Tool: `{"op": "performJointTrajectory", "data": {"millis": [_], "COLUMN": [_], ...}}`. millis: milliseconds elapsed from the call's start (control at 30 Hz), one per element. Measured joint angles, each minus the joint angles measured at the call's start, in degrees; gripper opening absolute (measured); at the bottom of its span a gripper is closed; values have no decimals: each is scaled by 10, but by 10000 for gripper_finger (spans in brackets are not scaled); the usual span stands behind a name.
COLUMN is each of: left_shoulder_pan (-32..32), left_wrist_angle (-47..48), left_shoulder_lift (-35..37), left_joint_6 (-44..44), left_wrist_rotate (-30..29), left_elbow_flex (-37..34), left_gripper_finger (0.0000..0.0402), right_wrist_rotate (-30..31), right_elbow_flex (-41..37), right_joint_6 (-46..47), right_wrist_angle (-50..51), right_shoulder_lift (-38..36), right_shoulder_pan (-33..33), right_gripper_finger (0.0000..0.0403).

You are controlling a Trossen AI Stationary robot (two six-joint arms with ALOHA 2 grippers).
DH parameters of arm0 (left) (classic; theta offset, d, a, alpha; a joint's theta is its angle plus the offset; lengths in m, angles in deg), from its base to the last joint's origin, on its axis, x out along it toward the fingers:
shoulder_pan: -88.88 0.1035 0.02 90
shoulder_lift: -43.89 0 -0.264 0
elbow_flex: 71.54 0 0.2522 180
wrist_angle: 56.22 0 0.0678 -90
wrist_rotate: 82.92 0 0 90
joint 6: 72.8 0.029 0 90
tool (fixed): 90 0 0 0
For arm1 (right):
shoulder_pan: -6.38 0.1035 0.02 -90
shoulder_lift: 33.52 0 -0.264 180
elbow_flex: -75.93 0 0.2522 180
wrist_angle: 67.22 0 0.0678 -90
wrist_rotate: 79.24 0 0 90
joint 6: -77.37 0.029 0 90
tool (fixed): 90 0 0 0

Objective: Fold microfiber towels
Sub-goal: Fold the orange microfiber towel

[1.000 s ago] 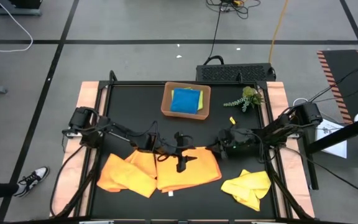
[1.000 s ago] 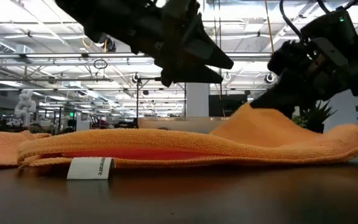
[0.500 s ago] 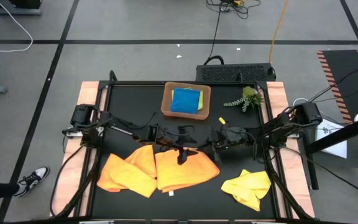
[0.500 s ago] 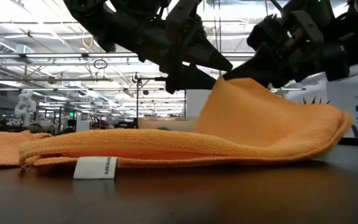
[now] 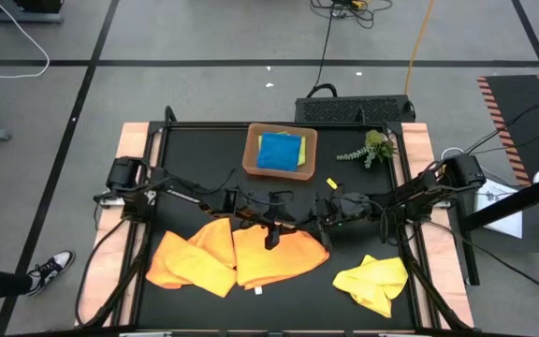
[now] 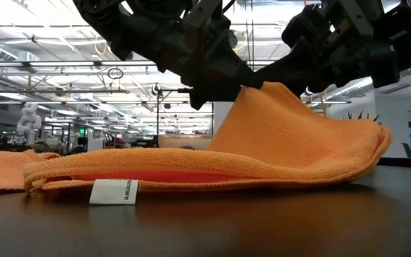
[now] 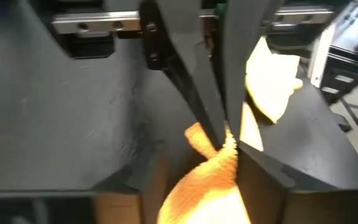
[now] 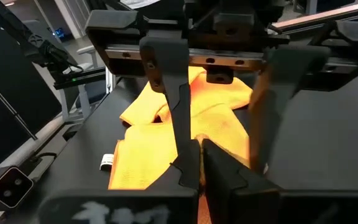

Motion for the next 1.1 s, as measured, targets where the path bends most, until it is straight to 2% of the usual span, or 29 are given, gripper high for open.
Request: {"op": "performJointTrajectory", "data": {"millis": [200, 267, 400, 633, 767, 900, 1100], "left_shoulder_pan": [0, 0, 0, -1, -2, -5, -11], "left_wrist_angle": [-4, -4, -4, 5, 13, 14, 24], "left_shoulder_lift": [0, 0, 0, 15, 25, 33, 42], "left_joint_6": [36, 40, 52, 75, 86, 99, 112], "left_wrist_rotate": [17, 24, 24, 21, 23, 24, 23], "left_elbow_flex": [0, 0, 0, 0, 0, 0, 0], "left_gripper_finger": [45, 15, 10, 4, 4, 3, 2], "right_wrist_rotate": [1, -11, -39, -34, -31, -14, -14], "right_elbow_flex": [0, 0, 1, -1, -2, -2, -2], "right_joint_6": [-2, -9, 0, 10, 21, 30, 43], "right_wrist_angle": [-1, -5, 5, 127, 183, 216, 226], "right_shoulder_lift": [-3, -3, -17, -48, -48, -47, -48], "right_shoulder_pan": [0, 0, -3, -4, -3, -4, -3], "right_gripper_finger": [1, 8, 49, 165, 218, 246, 253]}}
